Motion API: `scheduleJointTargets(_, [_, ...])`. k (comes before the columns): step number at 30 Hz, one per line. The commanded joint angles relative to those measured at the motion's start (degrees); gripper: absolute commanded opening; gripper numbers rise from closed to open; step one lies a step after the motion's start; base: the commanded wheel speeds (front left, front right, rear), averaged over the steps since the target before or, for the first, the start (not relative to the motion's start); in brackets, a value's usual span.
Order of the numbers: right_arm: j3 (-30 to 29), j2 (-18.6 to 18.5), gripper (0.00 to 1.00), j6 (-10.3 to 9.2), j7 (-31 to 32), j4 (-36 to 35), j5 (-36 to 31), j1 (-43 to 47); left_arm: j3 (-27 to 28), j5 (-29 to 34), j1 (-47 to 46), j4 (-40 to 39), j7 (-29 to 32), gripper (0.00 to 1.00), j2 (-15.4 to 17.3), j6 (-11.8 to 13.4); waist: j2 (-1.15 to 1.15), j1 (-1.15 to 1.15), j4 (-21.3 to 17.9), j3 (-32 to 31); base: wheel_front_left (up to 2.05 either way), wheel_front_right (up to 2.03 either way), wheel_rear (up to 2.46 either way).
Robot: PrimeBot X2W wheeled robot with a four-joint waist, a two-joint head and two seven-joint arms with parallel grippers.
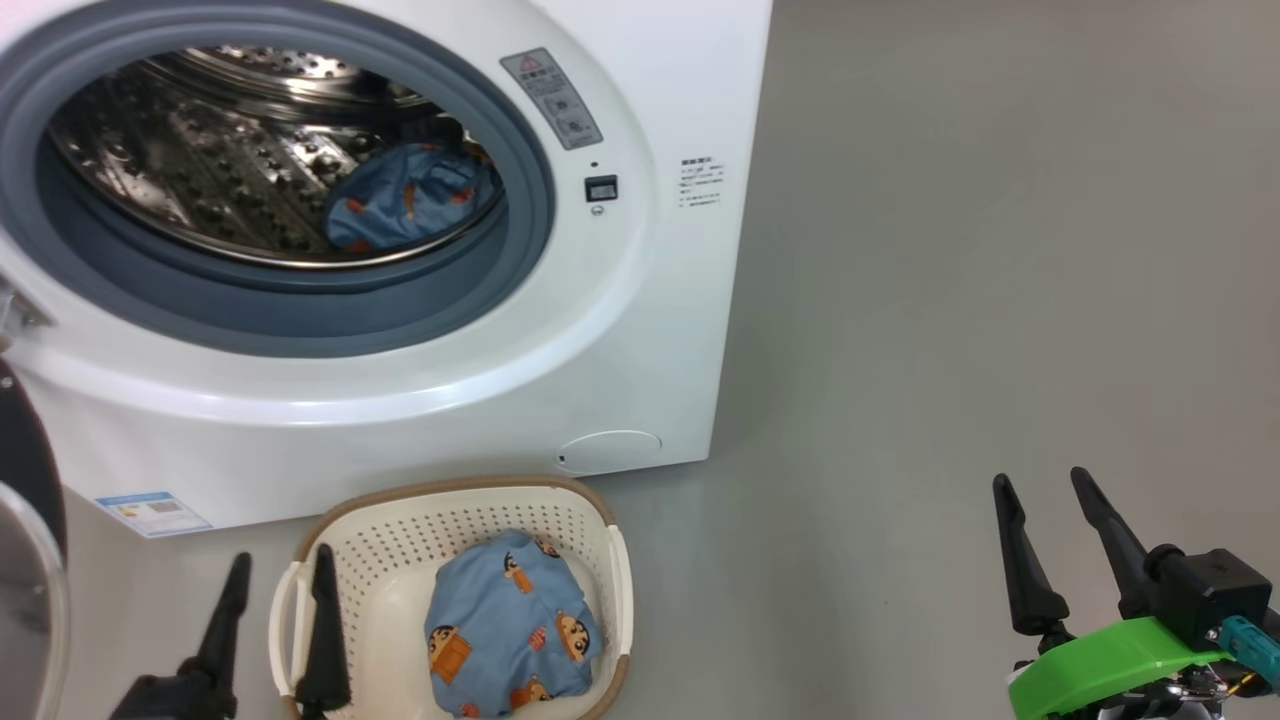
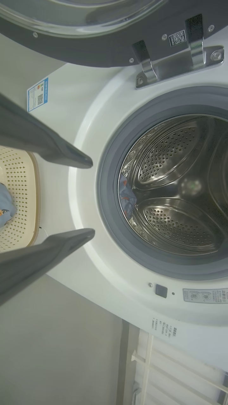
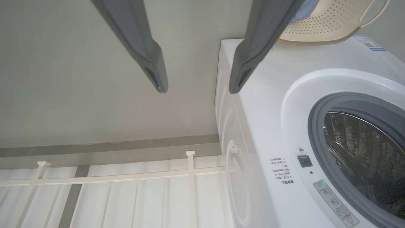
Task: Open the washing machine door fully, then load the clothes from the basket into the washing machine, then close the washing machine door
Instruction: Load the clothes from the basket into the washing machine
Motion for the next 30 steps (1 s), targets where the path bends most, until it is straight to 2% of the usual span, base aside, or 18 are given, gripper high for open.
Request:
scheduleJointTargets(1, [1.21, -0.65, 1.0, 0.31, 0.1, -2.03, -0.8, -0.36, 1.39, 0.83, -0.32, -1.95, -0.27, 1.0, 1.11, -0.12, 0.0, 0.01, 0.93, -0.77, 0.0, 0.0, 0.0])
scheduleJointTargets(30, [0.69, -0.65, 1.0, 0.31, 1.9, -4.84, -0.94, 2.25, -0.27, 1.11, 0.65, -2.59, -0.32, 1.0, -0.82, 0.58, 0.0, 0.01, 3.26, -1.6, 0.0, 0.0, 0.0])
